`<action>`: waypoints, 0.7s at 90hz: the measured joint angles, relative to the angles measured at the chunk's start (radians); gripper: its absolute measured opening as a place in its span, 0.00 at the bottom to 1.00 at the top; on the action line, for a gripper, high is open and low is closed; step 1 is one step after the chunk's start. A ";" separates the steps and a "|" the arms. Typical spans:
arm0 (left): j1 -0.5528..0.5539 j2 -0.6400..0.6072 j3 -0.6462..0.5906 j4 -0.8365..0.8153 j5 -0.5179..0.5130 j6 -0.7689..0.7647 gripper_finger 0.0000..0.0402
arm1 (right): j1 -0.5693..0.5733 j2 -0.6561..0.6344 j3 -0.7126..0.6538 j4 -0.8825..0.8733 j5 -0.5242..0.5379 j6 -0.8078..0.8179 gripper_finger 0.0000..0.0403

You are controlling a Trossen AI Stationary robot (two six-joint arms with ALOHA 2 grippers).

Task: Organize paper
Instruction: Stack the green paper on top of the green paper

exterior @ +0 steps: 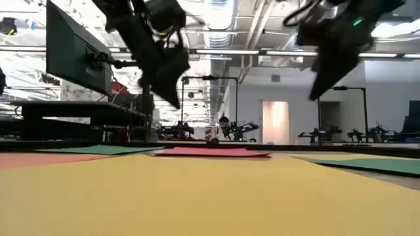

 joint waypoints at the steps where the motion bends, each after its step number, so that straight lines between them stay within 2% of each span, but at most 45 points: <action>1: -0.007 0.000 0.003 0.012 0.004 0.009 0.00 | 0.013 -0.002 0.000 -0.007 0.000 0.009 0.00; 15: -0.092 0.050 0.058 0.200 0.073 0.145 0.00 | 0.193 -0.003 0.000 -0.123 -0.001 0.167 0.00; 29: -0.166 0.145 0.156 0.268 0.134 0.255 0.00 | 0.378 0.014 0.000 -0.220 -0.034 0.326 0.04; 43: -0.219 0.283 0.271 0.265 0.154 0.322 0.00 | 0.565 0.039 0.000 -0.162 -0.043 0.470 0.16; 63: -0.263 0.526 0.491 0.260 0.297 0.384 0.00 | 0.779 0.123 0.002 -0.105 -0.052 0.557 0.37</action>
